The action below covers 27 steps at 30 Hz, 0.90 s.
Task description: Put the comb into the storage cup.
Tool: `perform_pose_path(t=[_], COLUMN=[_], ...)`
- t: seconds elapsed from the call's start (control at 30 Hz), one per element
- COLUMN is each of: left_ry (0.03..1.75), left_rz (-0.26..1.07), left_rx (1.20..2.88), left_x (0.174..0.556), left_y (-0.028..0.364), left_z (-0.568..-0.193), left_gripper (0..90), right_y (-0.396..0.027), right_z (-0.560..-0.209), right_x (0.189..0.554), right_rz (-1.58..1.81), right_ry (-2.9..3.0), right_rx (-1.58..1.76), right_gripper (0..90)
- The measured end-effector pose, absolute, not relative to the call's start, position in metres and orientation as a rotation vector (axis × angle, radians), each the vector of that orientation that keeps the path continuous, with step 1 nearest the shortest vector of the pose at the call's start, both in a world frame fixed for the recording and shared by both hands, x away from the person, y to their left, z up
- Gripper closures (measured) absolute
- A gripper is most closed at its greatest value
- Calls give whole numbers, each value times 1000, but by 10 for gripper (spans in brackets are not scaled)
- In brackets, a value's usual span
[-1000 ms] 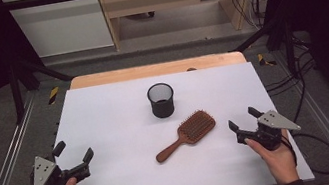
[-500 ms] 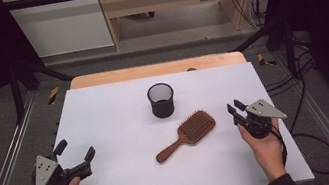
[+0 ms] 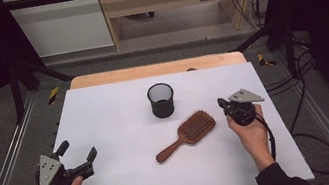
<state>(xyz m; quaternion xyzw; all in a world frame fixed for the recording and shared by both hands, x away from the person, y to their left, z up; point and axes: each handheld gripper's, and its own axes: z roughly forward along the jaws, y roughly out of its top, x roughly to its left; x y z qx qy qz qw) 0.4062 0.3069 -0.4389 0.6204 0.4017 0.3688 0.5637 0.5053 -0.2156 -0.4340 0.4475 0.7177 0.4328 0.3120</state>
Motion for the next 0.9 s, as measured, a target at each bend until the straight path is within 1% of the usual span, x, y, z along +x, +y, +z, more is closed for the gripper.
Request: perform_pose_path(t=[0.47,0.9], left_ry=[944,949], left_rz=[864,860], left_rx=[1475,1479], left_x=[406,406], left_y=[306,306], left_z=[-440,-440], left_gripper=[41,42], right_y=[-208,-207], right_z=[-452,-456], right_x=[516,520], right_rz=[1078,1069], right_ry=[2020,2040], right_rx=[1219,1259], right_gripper=[900,900])
